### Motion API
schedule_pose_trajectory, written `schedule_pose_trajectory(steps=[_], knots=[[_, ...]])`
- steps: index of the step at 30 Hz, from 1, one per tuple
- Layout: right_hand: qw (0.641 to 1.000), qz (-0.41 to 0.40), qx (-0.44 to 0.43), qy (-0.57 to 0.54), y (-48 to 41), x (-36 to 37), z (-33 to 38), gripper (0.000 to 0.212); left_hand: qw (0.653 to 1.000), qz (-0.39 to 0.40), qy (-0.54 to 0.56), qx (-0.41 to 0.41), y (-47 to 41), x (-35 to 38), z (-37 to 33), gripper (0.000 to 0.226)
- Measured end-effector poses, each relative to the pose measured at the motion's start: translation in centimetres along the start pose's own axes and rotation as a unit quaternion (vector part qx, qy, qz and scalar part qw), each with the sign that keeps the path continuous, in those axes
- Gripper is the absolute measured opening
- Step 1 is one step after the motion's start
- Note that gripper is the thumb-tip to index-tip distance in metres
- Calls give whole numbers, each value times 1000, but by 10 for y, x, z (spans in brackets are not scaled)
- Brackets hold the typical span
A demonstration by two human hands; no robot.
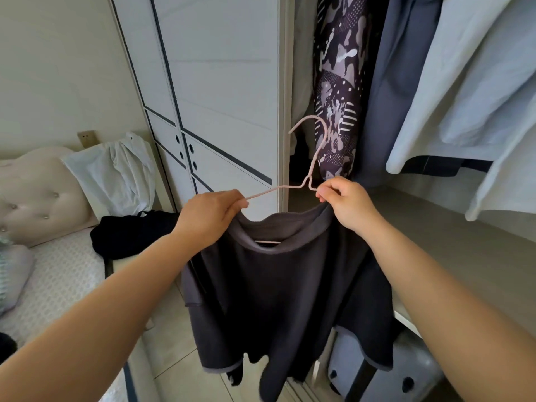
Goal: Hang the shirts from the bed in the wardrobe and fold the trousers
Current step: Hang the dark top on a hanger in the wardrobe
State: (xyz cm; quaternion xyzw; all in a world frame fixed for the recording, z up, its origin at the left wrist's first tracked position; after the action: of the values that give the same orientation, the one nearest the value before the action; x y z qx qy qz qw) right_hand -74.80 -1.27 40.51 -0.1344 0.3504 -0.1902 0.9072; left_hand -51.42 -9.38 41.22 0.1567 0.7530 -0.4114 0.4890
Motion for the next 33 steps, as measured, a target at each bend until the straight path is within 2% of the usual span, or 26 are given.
schedule_pose_trajectory(steps=[2, 5, 9, 12, 16, 23, 27, 29, 33], knots=[[1000, 19, -3, -6, 0, 0, 3, 21, 1000, -12, -20, 2, 1, 2, -5, 27], [998, 47, 0, -39, 3, -5, -1, 23, 996, -85, -9, -24, 4, -5, -2, 21], [996, 35, 61, -59, 16, -18, -35, 21, 991, -123, 17, -49, 9, -10, 9, 19], [996, 33, 77, -36, 22, -21, -54, 13, 991, -131, 18, -34, 11, -12, 13, 25], [999, 21, 45, 8, 18, -34, -50, 7, 992, -126, -2, -4, 9, -15, 13, 31], [996, 15, 12, 91, 21, -45, -50, 14, 985, -167, 30, -24, 3, -19, 15, 25], [986, 20, 17, 164, 30, -51, -59, 12, 981, -172, 43, -74, 0, -17, 31, 18], [988, 32, 28, 150, 31, -51, -60, 10, 982, -164, 58, -74, -3, -16, 36, 18], [992, 63, 61, 93, 25, -48, -49, 19, 988, -101, 109, -44, -16, -14, 36, 21]])
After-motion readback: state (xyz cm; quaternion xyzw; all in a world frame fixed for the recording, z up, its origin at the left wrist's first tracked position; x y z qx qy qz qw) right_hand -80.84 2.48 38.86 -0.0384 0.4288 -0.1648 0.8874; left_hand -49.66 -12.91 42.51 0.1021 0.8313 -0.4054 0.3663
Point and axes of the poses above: each hand's wrist, its own y-axis away from the middle knuckle, its own x-axis out of the palm, z = x × y, the point moved 6 cm from there along -y, towards the middle knuckle, and after that the axes turned 5 degrees about z, right-handed, at the moved point
